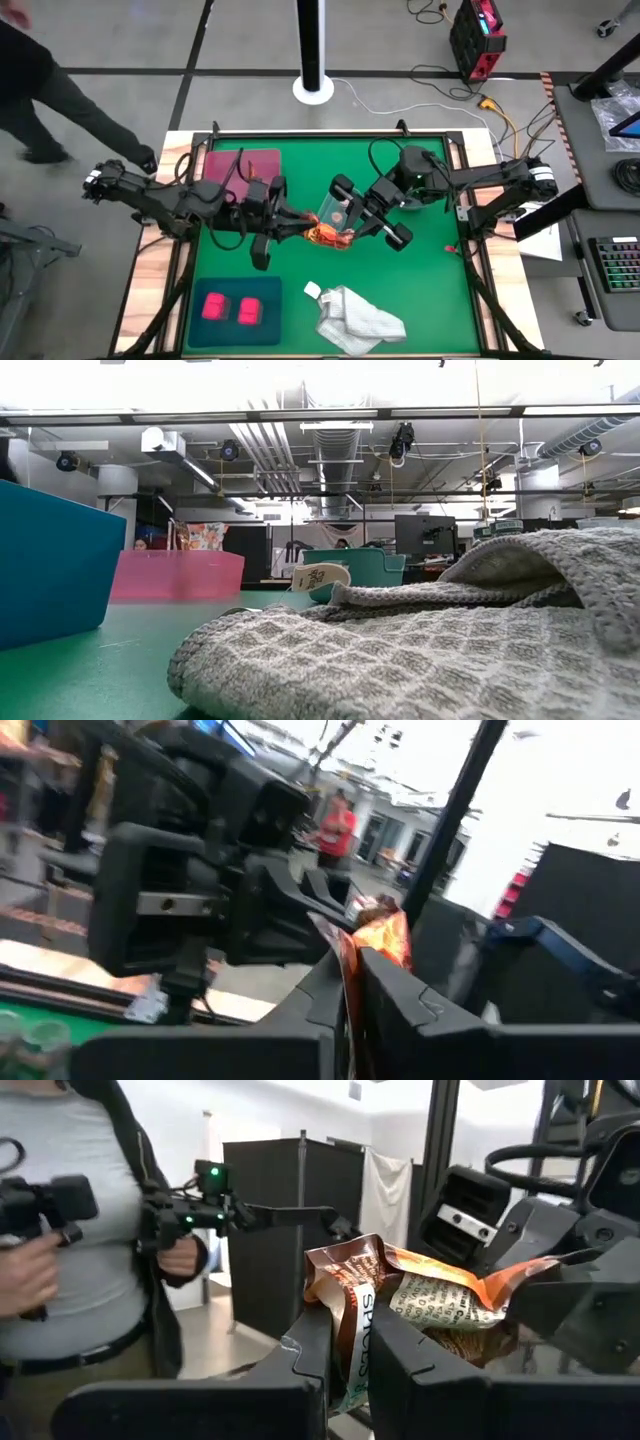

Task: Sort spices by type
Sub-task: Put the orange seasoning pack into the red bin

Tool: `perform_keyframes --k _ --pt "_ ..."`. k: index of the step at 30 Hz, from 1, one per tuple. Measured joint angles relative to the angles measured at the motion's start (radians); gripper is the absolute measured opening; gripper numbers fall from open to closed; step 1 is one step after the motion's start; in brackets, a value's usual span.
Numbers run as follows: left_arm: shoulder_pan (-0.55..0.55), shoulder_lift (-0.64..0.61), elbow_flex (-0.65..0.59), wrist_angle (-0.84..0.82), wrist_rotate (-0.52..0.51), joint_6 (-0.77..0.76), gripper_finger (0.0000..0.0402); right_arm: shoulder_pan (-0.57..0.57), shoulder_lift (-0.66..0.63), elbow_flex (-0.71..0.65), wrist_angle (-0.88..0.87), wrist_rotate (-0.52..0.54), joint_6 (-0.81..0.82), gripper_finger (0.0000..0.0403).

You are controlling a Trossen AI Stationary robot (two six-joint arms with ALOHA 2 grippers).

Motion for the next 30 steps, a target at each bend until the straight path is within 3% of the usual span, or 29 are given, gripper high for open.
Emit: perform_keyframes --k 9,21,24,26,28,30 --pt "-0.070 -0.031 -0.002 0.097 -0.125 0.221 0.0001 -0.020 -0.002 0.001 0.010 0.054 -0.061 0.0032" --pt "-0.070 -0.115 0.000 0.111 -0.223 0.280 0.0000 -0.086 -0.003 0.000 -0.057 0.198 0.013 0.0144" --pt "-0.072 -0.167 0.001 0.047 -0.364 0.260 0.0000 -0.103 -0.002 0.000 -0.126 0.232 0.008 0.0164" --pt "-0.072 -0.204 0.002 -0.069 -0.515 0.176 0.0000 -0.121 -0.003 0.000 -0.196 0.231 0.009 0.0175" --pt "-0.071 -0.240 0.002 -0.265 -0.680 0.003 0.0000 -0.143 -0.008 0.000 -0.280 0.232 0.053 0.0182" --pt "-0.063 -0.274 0.010 -0.559 -0.821 -0.306 0.0000 -0.167 -0.014 0.000 -0.371 0.234 0.119 0.0186"
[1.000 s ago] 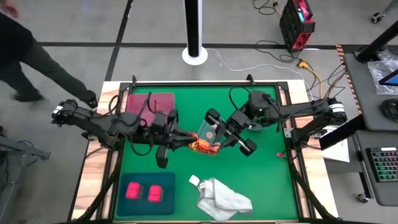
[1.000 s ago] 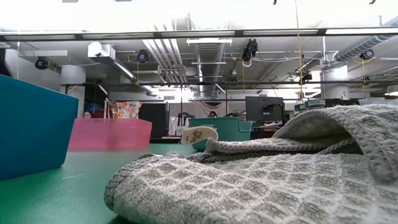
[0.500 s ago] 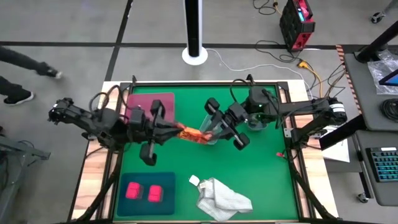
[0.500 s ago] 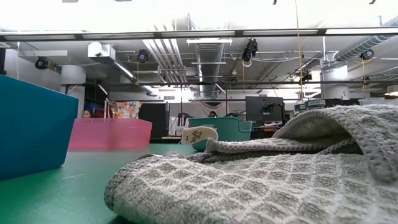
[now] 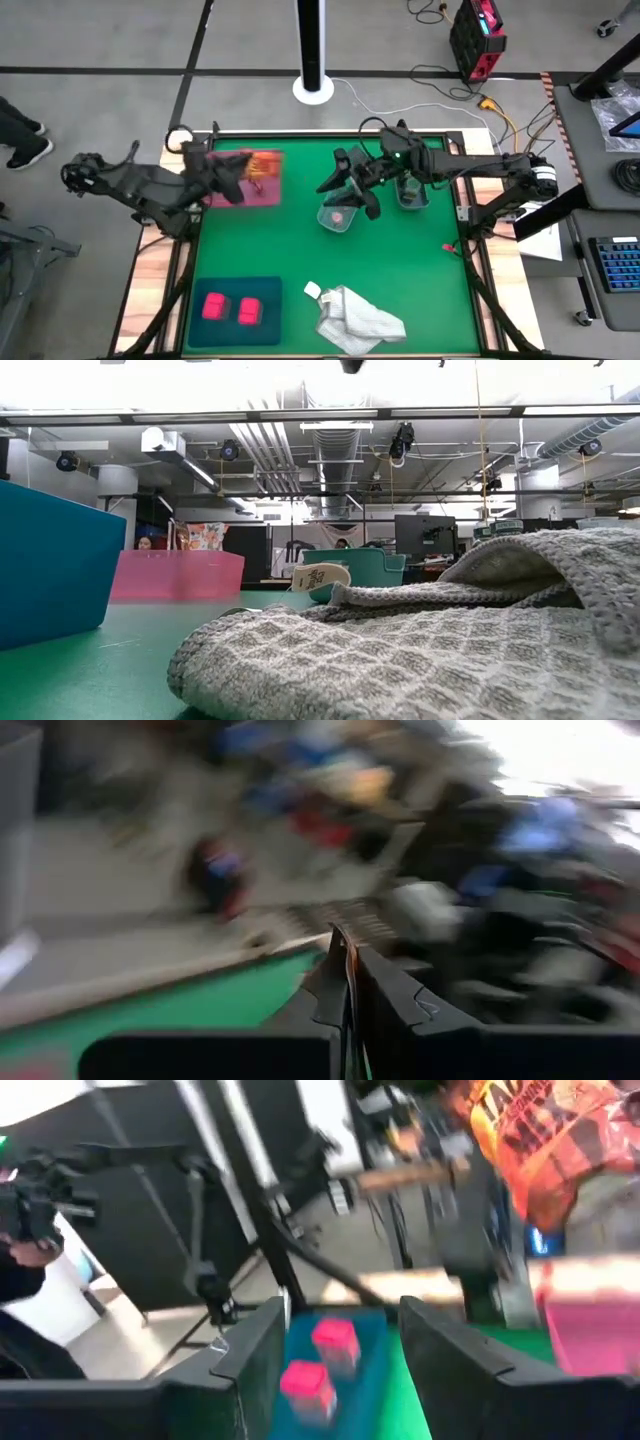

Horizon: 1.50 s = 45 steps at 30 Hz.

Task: Sort spices by type
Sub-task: Put the orange seasoning pack into the red bin

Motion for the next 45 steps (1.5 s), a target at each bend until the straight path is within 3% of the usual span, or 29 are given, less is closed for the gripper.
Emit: perform_keyframes --k 2,5,8,9,20,27,33,45 --pt "0.024 -0.018 0.029 -0.339 -0.028 -0.359 0.0000 -0.020 -0.006 0.000 -0.081 0.001 0.040 0.0186" --pt "0.074 0.003 0.080 -0.808 0.069 -0.810 0.0000 -0.031 -0.007 0.000 -0.157 0.000 0.041 0.0181" --pt "0.133 0.058 0.139 -1.123 0.210 -1.065 0.0000 -0.031 -0.007 0.000 -0.167 -0.001 0.023 0.0173" --pt "0.159 0.076 0.152 -1.152 0.249 -1.098 0.0000 -0.031 -0.007 0.000 -0.166 -0.002 0.016 0.0170" --pt "0.645 0.163 0.111 -1.087 0.491 -0.616 0.0000 -0.031 -0.008 0.000 -0.156 -0.001 -0.021 0.0147" --pt "0.835 0.165 0.071 -1.022 0.518 -0.410 0.0000 -0.031 -0.008 0.000 -0.155 -0.001 -0.021 0.0137" --pt "0.918 0.177 -0.008 -0.884 0.552 -0.303 0.0000 -0.031 -0.008 0.000 -0.156 -0.001 -0.021 0.0127" --pt "0.931 0.180 -0.335 -0.690 0.629 -0.351 0.0000 -0.031 -0.008 0.000 -0.161 -0.002 -0.020 0.0108"
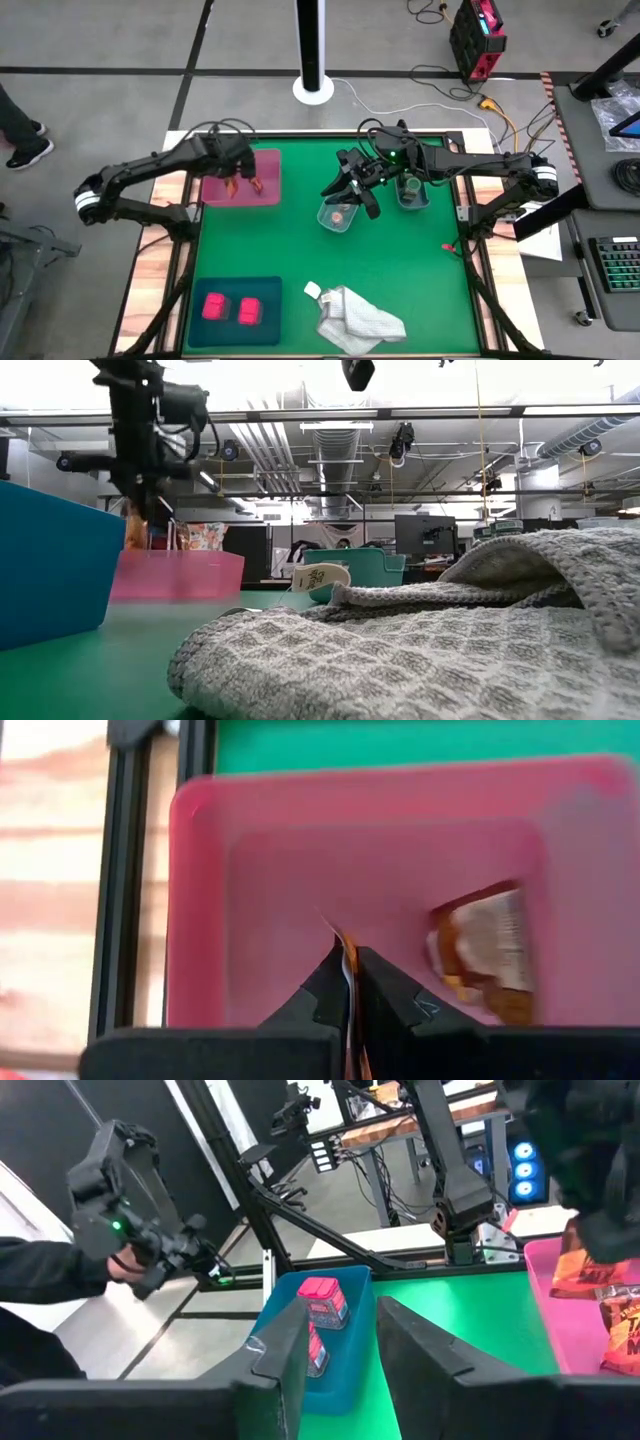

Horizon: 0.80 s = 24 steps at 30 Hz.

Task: Sort spices by type
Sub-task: Put the orange seasoning pack into the red bin

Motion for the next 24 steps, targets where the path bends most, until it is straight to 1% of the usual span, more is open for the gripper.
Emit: perform_keyframes --k 3,8,16,24 --pt "0.000 -0.010 -0.056 0.021 0.000 -0.029 0.0000 0.000 0.000 0.000 -0.003 0.000 0.002 0.0104" --pt "0.000 -0.022 -0.106 0.066 0.001 -0.027 0.0000 0.000 0.000 0.000 -0.005 0.000 0.002 0.0098" --pt "0.000 -0.019 -0.129 0.144 0.002 0.006 0.0000 0.000 0.000 0.000 -0.006 0.000 0.003 0.0107" --pt "0.000 -0.019 -0.159 0.151 -0.001 0.036 0.0000 0.000 0.000 0.000 -0.007 0.000 0.013 0.0119"
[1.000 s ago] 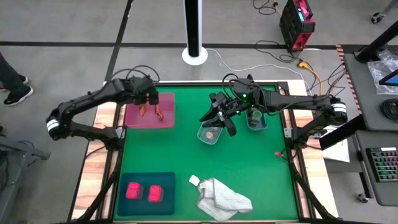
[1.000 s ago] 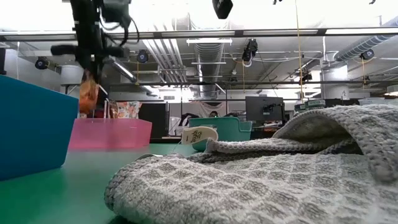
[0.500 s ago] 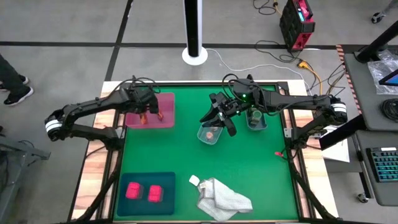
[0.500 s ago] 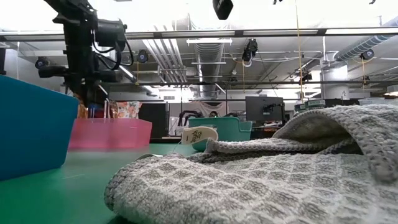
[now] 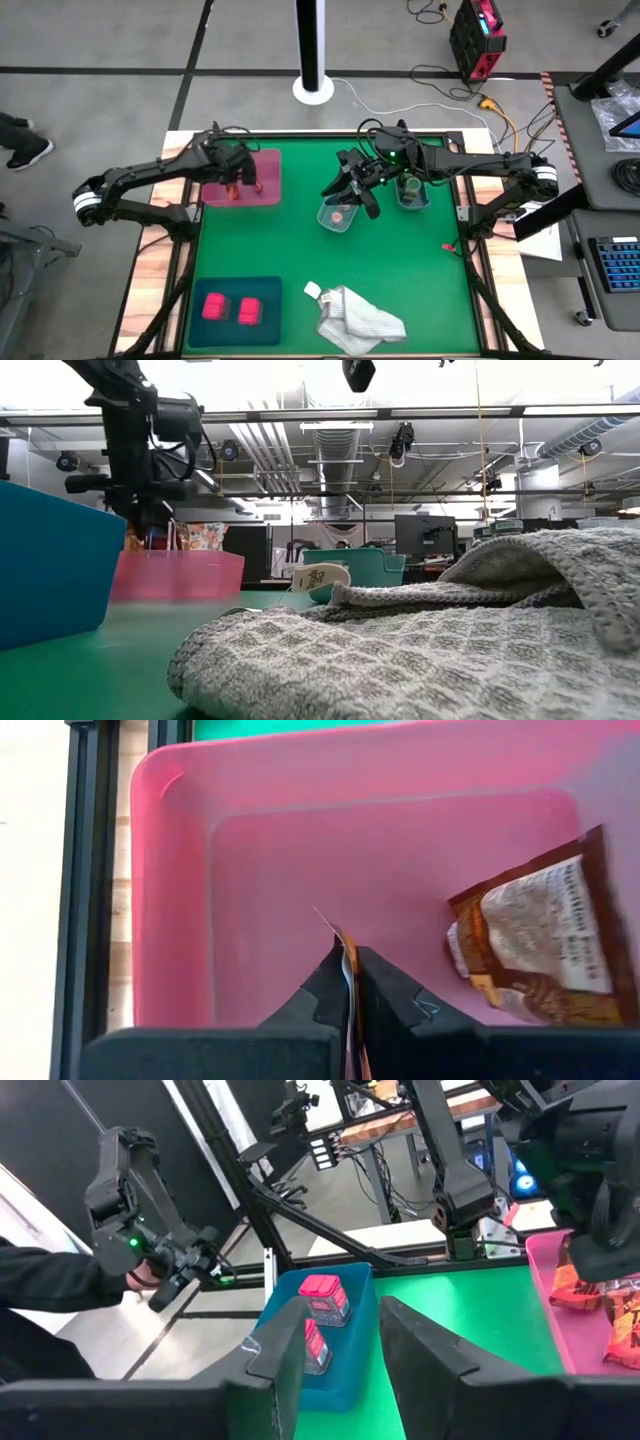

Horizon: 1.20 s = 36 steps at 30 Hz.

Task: Sort spices by type
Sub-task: Put the orange seasoning pack into the red bin

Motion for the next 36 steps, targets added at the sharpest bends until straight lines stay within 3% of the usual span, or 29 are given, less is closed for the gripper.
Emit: perform_keyframes --k 14,28,36 --pt "0.000 0.000 -0.030 0.016 -0.014 0.022 0.0009 0.000 0.000 0.000 -0.002 0.080 -0.001 0.0125" --pt "0.000 -0.007 -0.031 0.002 -0.009 0.030 0.0113 0.000 0.000 0.000 -0.002 0.109 0.053 0.0145" --pt "0.000 -0.071 -0.016 -0.086 -0.010 0.059 0.0141 0.000 0.000 0.000 -0.001 0.133 0.067 0.0138"
